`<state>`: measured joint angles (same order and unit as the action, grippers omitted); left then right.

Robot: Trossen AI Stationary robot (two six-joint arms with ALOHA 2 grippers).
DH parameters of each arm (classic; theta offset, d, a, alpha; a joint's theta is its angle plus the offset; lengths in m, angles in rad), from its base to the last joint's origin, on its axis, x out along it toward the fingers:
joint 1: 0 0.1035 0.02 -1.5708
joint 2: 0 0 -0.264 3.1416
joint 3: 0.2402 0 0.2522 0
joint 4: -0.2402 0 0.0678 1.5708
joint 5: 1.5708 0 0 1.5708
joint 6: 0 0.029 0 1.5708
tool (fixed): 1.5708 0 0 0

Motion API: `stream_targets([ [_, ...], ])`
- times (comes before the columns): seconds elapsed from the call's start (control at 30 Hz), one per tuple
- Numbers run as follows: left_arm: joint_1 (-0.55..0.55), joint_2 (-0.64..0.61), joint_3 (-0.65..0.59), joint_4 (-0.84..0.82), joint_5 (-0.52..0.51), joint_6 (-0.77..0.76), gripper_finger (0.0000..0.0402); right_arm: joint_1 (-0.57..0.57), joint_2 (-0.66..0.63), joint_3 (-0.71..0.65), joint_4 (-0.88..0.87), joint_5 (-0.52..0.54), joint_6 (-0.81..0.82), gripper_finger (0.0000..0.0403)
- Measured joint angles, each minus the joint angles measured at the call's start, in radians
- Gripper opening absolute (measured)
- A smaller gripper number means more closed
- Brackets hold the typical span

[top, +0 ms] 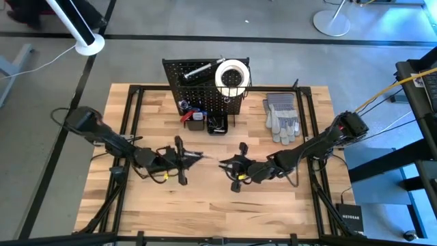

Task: Hang tools onto peg board
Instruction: Put the stainless antenna into the left bin on the pegboard

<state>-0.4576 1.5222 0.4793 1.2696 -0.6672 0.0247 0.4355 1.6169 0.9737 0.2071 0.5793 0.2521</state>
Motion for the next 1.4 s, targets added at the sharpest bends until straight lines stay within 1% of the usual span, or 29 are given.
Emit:
stream_targets([
  [0.1, 0.005, -0.159, 0.000, -0.234, -0.082, 0.015, 0.0013, 0.004, -0.063, 0.000, -0.075, 0.039, -0.054, 0.0086],
  [0.23, 0.033, -0.387, 0.013, -0.550, -0.194, 0.006, 0.0019, 0.003, -0.141, 0.000, -0.142, 0.049, -0.133, 0.0108],
  [0.3, 0.055, -0.494, 0.046, -0.715, -0.226, 0.000, 0.0017, 0.002, -0.166, 0.001, -0.173, 0.050, -0.159, 0.0113],
  [0.37, 0.086, -0.581, 0.096, -0.871, -0.237, -0.009, 0.0014, -0.006, -0.173, 0.001, -0.200, 0.064, -0.180, 0.0114],
  [0.47, 0.154, -0.667, 0.180, -1.093, -0.240, -0.041, 0.0014, -0.021, -0.173, 0.001, -0.239, 0.064, -0.187, 0.0115],
  [0.57, 0.242, -0.705, 0.236, -1.238, -0.242, -0.064, 0.0017, -0.046, -0.166, 0.001, -0.269, 0.059, -0.186, 0.0115],
  [0.63, 0.308, -0.707, 0.243, -1.250, -0.231, -0.056, 0.0017, -0.061, -0.165, 0.000, -0.289, 0.056, -0.182, 0.0115],
  [0.67, 0.345, -0.706, 0.243, -1.252, -0.208, -0.047, 0.0016, -0.069, -0.165, 0.000, -0.289, 0.056, -0.181, 0.0115],
  [0.8, 0.491, -0.662, 0.243, -1.252, -0.069, -0.076, 0.0016, -0.092, -0.165, 0.000, -0.290, 0.053, -0.181, 0.0115],
  [0.9, 0.569, -0.611, 0.243, -1.244, -0.006, -0.092, 0.0020, -0.105, -0.165, 0.001, -0.292, 0.008, -0.175, 0.0115],
  [1.0, 0.624, -0.562, 0.243, -1.227, 0.062, -0.105, 0.0021, -0.105, -0.165, 0.001, -0.300, -0.022, -0.154, 0.0115],
  [1.17, 0.681, -0.488, 0.243, -1.247, 0.174, -0.182, 0.0018, -0.102, -0.165, 0.000, -0.322, -0.024, -0.111, 0.0115],
  [1.3, 0.703, -0.446, 0.247, -1.244, 0.194, -0.218, 0.0024, -0.102, -0.165, 0.000, -0.322, -0.026, -0.080, 0.0115],
  [1.4, 0.708, -0.421, 0.246, -1.247, 0.202, -0.224, 0.0027, -0.102, -0.165, 0.000, -0.322, -0.053, -0.068, 0.0115],
])
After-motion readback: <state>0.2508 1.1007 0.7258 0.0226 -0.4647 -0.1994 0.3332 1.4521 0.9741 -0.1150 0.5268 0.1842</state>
